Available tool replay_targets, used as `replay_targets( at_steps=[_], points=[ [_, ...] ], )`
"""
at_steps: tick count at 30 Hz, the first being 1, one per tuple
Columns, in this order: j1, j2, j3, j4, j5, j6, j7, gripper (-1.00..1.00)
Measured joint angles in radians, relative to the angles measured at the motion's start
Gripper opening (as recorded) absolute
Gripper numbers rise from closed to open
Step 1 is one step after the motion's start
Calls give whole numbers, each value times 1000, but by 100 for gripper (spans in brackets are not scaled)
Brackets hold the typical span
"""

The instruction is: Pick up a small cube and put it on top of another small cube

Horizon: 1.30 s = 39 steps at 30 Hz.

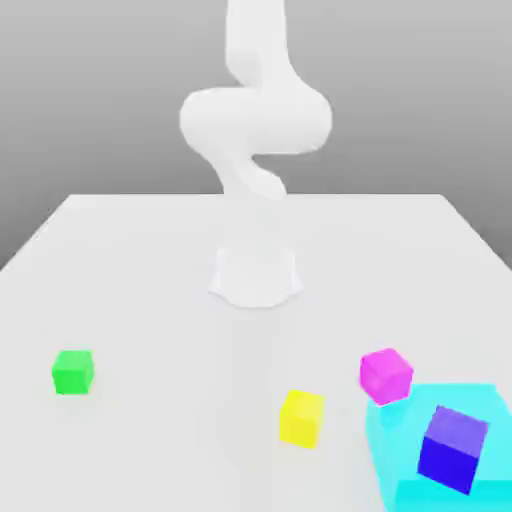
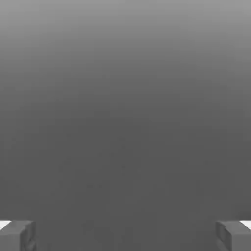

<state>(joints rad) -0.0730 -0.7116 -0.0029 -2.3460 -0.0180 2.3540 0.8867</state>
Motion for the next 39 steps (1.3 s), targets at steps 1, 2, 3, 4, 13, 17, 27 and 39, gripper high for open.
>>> replay_targets(
  at_steps=[1,2,3,4,13,17,27,39],
  points=[
    [-33,40,-2,-20,-8,24,38,0],
    [-63,77,-4,-40,-15,47,75,0],
    [-92,114,-9,-59,-23,69,111,0],
    [-121,150,-12,-77,-29,91,146,0],
    [-346,472,-88,-243,-71,287,443,0],
    [-420,614,-144,-318,-53,376,548,0],
    [-592,976,-87,-375,170,630,537,0],
    [-593,943,-92,-383,144,605,557,-100]
  ],
)
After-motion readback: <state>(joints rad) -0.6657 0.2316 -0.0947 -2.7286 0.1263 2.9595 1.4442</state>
